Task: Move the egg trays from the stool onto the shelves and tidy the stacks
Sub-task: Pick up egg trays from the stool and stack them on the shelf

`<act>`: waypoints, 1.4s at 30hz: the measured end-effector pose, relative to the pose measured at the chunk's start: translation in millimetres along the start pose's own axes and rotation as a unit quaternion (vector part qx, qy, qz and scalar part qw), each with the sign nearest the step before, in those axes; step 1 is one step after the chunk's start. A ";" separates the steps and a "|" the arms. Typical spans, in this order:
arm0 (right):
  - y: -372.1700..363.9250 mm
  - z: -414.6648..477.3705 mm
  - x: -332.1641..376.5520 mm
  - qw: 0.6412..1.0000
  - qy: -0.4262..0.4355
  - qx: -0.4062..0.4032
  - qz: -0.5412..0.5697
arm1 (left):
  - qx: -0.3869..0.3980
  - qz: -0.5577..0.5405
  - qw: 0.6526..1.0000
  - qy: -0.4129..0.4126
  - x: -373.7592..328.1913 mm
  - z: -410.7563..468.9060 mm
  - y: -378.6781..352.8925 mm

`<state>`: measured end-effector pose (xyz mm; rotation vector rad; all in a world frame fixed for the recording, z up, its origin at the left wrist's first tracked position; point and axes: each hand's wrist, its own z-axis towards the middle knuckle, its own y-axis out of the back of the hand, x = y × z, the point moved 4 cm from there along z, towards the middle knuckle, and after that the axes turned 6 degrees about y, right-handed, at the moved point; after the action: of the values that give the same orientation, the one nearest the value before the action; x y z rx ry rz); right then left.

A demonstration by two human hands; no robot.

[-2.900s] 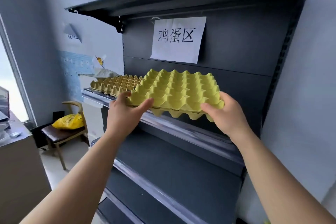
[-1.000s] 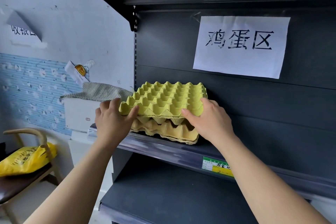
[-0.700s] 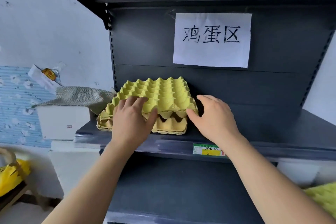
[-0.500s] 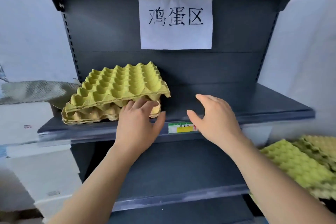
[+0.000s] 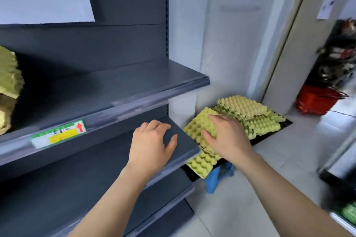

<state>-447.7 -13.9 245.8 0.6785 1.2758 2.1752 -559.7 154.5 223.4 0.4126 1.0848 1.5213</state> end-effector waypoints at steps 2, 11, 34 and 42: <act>-3.9 -1.0 -46.2 1.000 -0.020 0.016 -0.010 | 0.015 -0.011 1.000 -0.004 -30.7 16.0 -33.5; -17.7 23.0 -255.6 0.995 -0.073 0.053 -0.036 | 0.067 -0.072 0.995 0.010 -159.3 98.8 -187.1; -157.3 189.9 -619.3 0.950 -0.244 0.192 -0.024 | 0.313 -0.073 0.942 0.095 -287.1 334.2 -529.9; -225.3 240.7 -729.6 0.945 -0.235 0.226 0.018 | 0.358 -0.073 0.906 0.213 -311.3 371.5 -628.6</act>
<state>288.2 -248.6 35.0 1.3178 1.4987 1.6010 177.1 -39.9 1.0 0.4878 1.9865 1.0565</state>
